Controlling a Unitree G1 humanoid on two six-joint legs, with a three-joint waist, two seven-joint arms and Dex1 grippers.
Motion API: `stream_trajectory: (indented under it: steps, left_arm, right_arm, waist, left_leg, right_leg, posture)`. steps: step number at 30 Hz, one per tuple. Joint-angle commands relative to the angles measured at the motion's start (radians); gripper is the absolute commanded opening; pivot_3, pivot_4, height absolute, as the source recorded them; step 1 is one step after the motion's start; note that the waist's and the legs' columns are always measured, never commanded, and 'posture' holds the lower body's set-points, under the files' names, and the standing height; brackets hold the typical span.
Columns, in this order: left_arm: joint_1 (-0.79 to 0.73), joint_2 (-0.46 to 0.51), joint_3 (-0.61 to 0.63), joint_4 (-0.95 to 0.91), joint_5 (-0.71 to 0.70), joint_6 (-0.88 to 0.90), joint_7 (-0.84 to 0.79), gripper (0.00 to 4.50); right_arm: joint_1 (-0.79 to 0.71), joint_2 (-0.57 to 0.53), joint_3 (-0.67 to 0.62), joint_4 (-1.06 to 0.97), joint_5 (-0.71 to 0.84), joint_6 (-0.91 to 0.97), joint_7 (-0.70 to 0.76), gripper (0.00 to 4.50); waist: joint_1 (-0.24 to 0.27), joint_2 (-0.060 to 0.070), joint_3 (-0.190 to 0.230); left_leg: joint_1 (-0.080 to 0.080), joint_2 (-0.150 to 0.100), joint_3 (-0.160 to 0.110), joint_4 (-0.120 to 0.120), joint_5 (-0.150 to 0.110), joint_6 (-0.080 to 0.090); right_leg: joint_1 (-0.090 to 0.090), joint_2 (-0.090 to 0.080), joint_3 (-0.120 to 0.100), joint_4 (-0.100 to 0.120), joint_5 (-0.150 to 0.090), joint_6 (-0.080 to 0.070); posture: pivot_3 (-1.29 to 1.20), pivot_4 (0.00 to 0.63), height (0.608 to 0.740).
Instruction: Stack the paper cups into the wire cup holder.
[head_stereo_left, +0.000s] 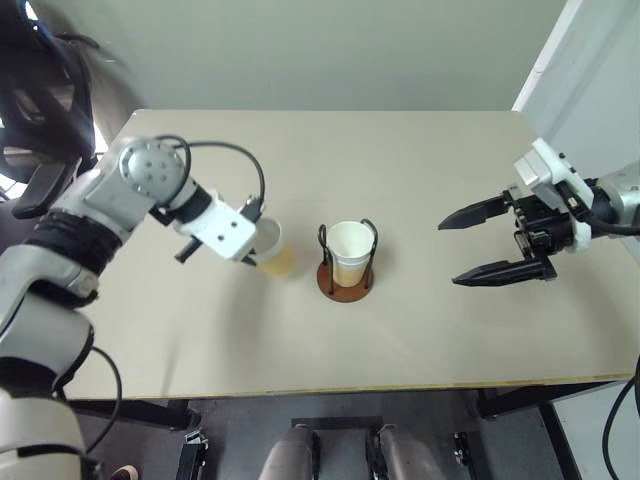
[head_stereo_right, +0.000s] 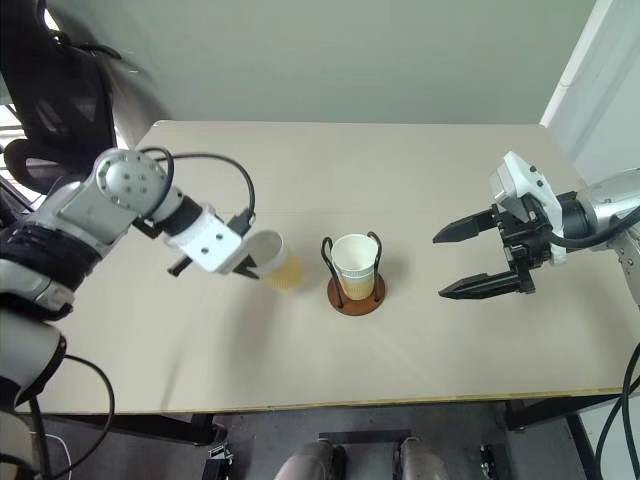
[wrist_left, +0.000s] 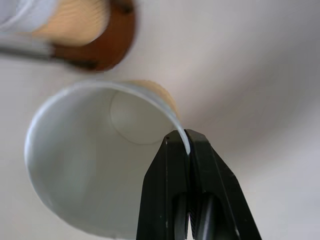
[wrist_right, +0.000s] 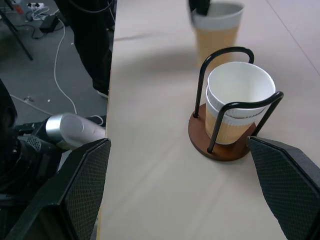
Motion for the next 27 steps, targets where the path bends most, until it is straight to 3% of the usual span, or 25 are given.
stream_trajectory:
  steps: [1,8,15,22,27]
  left_arm:
    - [-0.083,-0.053,0.087,0.138,0.090,-0.067,-0.025,0.03]
    - [-0.194,-0.174,0.177,0.338,0.235,-0.124,0.079,0.03]
    - [-0.267,-0.303,0.316,0.416,0.225,-0.062,0.149,0.03]
    - [-0.290,-0.382,0.430,0.407,0.176,0.065,0.034,0.03]
    - [-0.316,-0.392,0.418,0.394,0.199,0.059,-0.034,0.03]
  right_arm:
    - [-0.010,-0.017,-0.022,-0.023,0.001,-0.006,0.006,4.50]
    - [-0.007,-0.025,-0.023,-0.029,0.003,-0.002,0.006,4.50]
    - [-0.006,-0.039,-0.022,-0.025,-0.001,-0.005,0.015,4.50]
    - [-0.004,-0.067,-0.022,-0.019,-0.001,-0.003,0.034,4.50]
    - [-0.004,-0.092,-0.022,-0.018,0.002,0.005,0.052,4.50]
  waist:
    - [0.001,0.000,0.000]
    - [0.002,0.000,0.000]
    - [0.008,-0.001,0.000]
    - [0.009,-0.001,0.000]
    - [0.008,-0.001,0.000]
  left_leg:
    - [0.000,0.000,0.000,0.000,0.000,0.000]
    - [-0.001,0.000,0.000,0.000,-0.002,0.002]
    - [-0.002,0.000,0.002,0.000,-0.002,0.003]
    - [-0.005,0.001,0.003,0.004,-0.003,0.004]
    - [-0.006,0.001,0.006,0.007,-0.003,0.003]
  right_leg:
    - [0.000,0.000,0.000,0.000,0.000,0.000]
    - [0.000,0.000,0.000,-0.002,0.000,0.001]
    - [0.000,0.000,0.000,-0.003,0.000,0.003]
    - [0.000,0.000,0.002,-0.007,0.001,0.007]
    - [0.000,0.002,0.001,-0.008,0.001,0.008]
  posture:
    - [0.00,0.150,0.740]
    - [0.00,0.150,0.740]
    - [0.00,0.150,0.740]
    - [0.00,0.150,0.740]
    - [0.00,0.150,0.740]
